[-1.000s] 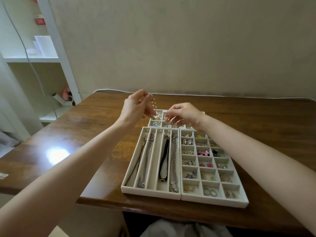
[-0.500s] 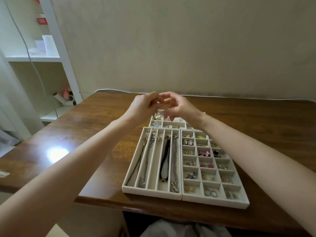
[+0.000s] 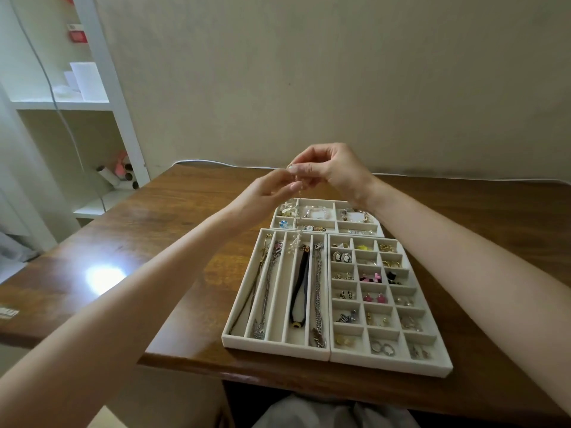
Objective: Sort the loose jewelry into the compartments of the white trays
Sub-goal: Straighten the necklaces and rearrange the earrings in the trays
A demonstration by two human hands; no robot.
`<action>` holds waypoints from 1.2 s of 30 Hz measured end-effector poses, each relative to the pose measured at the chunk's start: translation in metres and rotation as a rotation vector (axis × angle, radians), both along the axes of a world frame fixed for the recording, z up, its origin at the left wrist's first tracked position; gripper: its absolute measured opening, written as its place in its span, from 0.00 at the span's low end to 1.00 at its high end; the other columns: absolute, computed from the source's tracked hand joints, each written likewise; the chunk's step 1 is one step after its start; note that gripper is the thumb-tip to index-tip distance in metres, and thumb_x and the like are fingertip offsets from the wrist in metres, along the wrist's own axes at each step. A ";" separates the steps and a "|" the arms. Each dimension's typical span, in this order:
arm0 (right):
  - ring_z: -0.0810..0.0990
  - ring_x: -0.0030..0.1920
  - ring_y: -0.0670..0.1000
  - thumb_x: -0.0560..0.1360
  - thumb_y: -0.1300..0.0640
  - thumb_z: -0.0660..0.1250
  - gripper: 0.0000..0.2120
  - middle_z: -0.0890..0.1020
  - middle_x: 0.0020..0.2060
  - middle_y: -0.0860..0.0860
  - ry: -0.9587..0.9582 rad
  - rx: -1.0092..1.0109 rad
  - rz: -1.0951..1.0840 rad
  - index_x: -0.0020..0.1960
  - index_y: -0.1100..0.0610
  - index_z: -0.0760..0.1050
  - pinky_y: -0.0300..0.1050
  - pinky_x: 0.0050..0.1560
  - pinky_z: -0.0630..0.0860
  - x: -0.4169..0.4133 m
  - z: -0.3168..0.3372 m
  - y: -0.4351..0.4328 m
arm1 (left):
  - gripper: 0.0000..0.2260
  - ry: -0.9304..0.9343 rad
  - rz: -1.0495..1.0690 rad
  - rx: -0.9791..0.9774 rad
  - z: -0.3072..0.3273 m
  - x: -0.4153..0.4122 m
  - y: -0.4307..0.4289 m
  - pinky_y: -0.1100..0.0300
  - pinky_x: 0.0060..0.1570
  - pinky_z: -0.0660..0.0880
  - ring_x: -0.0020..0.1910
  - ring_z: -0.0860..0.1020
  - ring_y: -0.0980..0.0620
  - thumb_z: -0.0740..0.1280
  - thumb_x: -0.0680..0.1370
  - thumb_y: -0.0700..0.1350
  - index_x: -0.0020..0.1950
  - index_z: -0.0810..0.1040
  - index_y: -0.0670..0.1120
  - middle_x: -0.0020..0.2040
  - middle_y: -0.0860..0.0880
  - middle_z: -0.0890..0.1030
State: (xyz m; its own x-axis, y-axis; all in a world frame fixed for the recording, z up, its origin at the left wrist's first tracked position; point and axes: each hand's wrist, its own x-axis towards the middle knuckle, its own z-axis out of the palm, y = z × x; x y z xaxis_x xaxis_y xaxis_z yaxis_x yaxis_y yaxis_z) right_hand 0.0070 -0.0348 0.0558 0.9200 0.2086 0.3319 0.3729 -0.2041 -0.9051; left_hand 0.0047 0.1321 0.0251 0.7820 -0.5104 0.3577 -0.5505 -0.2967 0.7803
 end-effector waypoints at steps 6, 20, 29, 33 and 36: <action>0.78 0.27 0.46 0.70 0.66 0.72 0.03 0.80 0.31 0.55 0.053 0.094 -0.090 0.41 0.63 0.78 0.37 0.31 0.77 0.011 0.000 0.001 | 0.11 0.184 0.204 -0.181 -0.010 -0.014 -0.010 0.68 0.32 0.74 0.28 0.77 0.58 0.58 0.81 0.41 0.52 0.78 0.37 0.33 0.48 0.74; 0.79 0.27 0.47 0.71 0.68 0.71 0.02 0.80 0.32 0.56 0.225 -0.009 -0.235 0.42 0.66 0.78 0.37 0.30 0.78 0.029 -0.046 -0.006 | 0.09 -0.107 0.418 0.208 -0.050 -0.074 0.018 0.59 0.29 0.78 0.25 0.75 0.54 0.61 0.79 0.36 0.55 0.79 0.39 0.38 0.42 0.80; 0.80 0.32 0.51 0.72 0.70 0.70 0.03 0.80 0.34 0.57 0.252 -0.190 -0.219 0.46 0.67 0.79 0.38 0.30 0.79 0.029 -0.065 0.002 | 0.06 -0.458 0.505 0.363 -0.055 -0.095 0.029 0.50 0.32 0.77 0.30 0.78 0.47 0.69 0.75 0.44 0.45 0.75 0.43 0.33 0.49 0.81; 0.81 0.32 0.51 0.72 0.71 0.69 0.03 0.81 0.34 0.58 0.264 -0.258 -0.171 0.42 0.65 0.79 0.40 0.33 0.81 0.027 -0.070 0.004 | 0.06 -0.525 0.402 0.360 -0.059 -0.102 0.031 0.52 0.25 0.74 0.27 0.73 0.50 0.70 0.73 0.40 0.39 0.74 0.43 0.33 0.52 0.76; 0.82 0.34 0.53 0.71 0.72 0.69 0.02 0.81 0.36 0.59 0.290 -0.266 -0.131 0.43 0.67 0.79 0.40 0.34 0.81 0.026 -0.068 0.003 | 0.04 -0.496 0.360 0.391 -0.062 -0.108 0.031 0.59 0.24 0.72 0.28 0.72 0.52 0.70 0.73 0.38 0.40 0.78 0.44 0.37 0.52 0.73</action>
